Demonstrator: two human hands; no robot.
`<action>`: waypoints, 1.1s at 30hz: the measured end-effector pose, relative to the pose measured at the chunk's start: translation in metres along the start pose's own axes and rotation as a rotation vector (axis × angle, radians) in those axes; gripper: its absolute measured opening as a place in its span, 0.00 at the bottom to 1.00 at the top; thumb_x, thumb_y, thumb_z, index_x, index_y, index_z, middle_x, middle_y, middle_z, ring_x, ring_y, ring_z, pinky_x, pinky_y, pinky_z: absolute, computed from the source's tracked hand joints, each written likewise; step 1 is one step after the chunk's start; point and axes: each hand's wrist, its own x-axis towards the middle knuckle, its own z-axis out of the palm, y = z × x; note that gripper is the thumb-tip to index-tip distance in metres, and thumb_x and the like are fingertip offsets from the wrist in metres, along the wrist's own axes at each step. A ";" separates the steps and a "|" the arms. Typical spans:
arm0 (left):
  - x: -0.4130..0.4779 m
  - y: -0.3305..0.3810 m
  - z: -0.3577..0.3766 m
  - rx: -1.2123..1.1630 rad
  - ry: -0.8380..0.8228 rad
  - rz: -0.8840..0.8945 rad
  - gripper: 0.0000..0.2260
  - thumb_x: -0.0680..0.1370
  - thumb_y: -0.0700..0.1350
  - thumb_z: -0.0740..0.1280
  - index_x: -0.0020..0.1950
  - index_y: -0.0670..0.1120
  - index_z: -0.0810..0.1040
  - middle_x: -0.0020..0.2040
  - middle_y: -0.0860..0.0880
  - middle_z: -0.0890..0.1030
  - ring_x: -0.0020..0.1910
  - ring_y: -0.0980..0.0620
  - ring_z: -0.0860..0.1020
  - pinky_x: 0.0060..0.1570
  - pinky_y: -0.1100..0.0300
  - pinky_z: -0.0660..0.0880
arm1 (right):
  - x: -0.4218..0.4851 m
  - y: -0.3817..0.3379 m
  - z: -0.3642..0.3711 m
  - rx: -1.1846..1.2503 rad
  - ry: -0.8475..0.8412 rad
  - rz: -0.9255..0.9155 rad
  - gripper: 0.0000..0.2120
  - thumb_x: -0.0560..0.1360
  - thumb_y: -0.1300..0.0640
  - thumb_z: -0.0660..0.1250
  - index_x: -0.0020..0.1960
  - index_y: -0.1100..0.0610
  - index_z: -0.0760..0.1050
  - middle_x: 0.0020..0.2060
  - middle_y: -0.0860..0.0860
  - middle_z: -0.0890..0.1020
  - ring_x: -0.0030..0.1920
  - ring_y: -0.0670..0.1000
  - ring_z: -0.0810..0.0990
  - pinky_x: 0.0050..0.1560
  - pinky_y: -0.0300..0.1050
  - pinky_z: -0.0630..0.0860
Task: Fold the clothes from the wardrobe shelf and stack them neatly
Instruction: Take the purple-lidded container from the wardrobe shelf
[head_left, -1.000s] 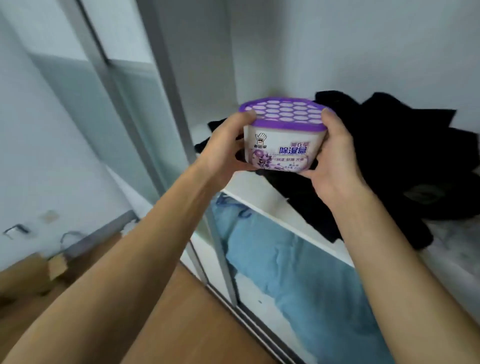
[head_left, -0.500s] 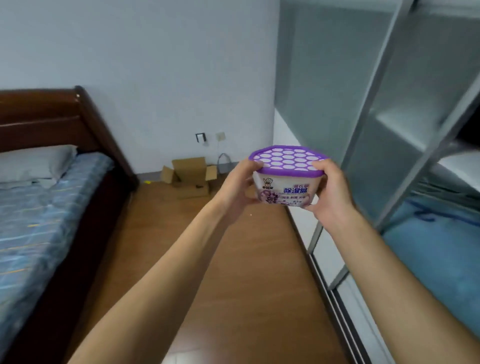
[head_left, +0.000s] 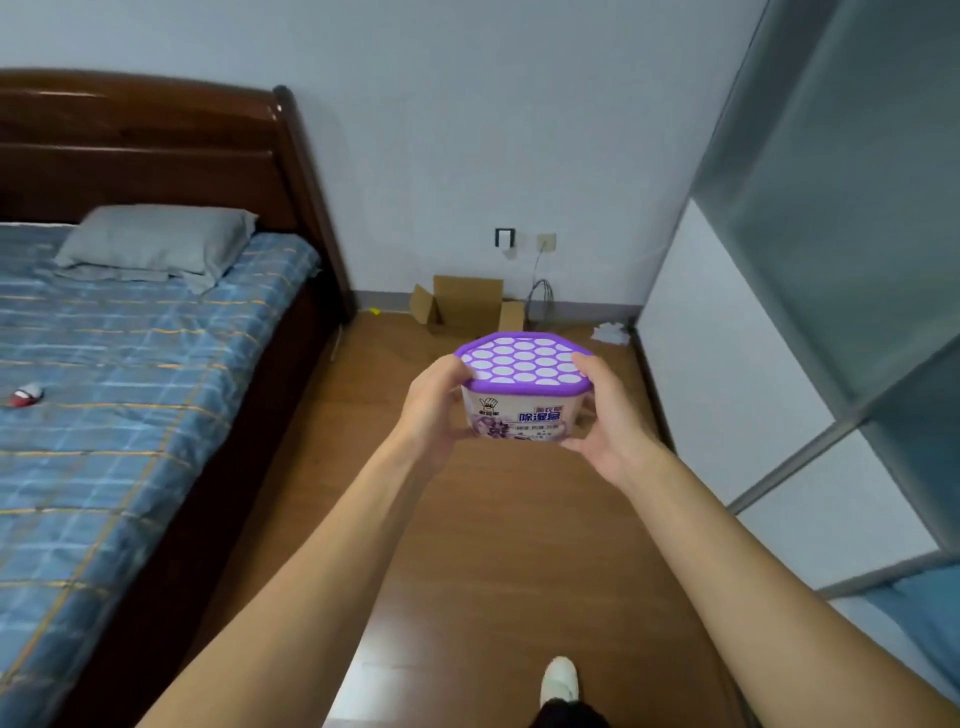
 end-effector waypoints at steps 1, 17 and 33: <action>0.014 0.001 -0.008 -0.003 0.006 0.007 0.16 0.66 0.48 0.65 0.53 0.50 0.81 0.51 0.45 0.84 0.52 0.48 0.79 0.44 0.47 0.76 | 0.014 0.002 0.007 -0.009 -0.007 -0.004 0.20 0.75 0.45 0.69 0.63 0.52 0.75 0.52 0.54 0.84 0.50 0.55 0.84 0.49 0.55 0.81; 0.352 0.116 -0.046 -0.005 -0.058 -0.137 0.24 0.76 0.54 0.67 0.69 0.43 0.73 0.61 0.42 0.82 0.63 0.40 0.78 0.53 0.51 0.76 | 0.345 -0.107 0.146 0.085 -0.004 -0.096 0.09 0.75 0.49 0.70 0.50 0.53 0.80 0.40 0.48 0.87 0.38 0.46 0.86 0.35 0.46 0.80; 0.715 0.171 -0.136 -0.005 0.026 -0.081 0.21 0.63 0.56 0.74 0.51 0.47 0.80 0.46 0.47 0.86 0.45 0.50 0.85 0.40 0.50 0.80 | 0.670 -0.169 0.294 -0.255 -0.157 0.044 0.17 0.77 0.34 0.58 0.57 0.43 0.73 0.54 0.45 0.84 0.56 0.50 0.82 0.57 0.62 0.79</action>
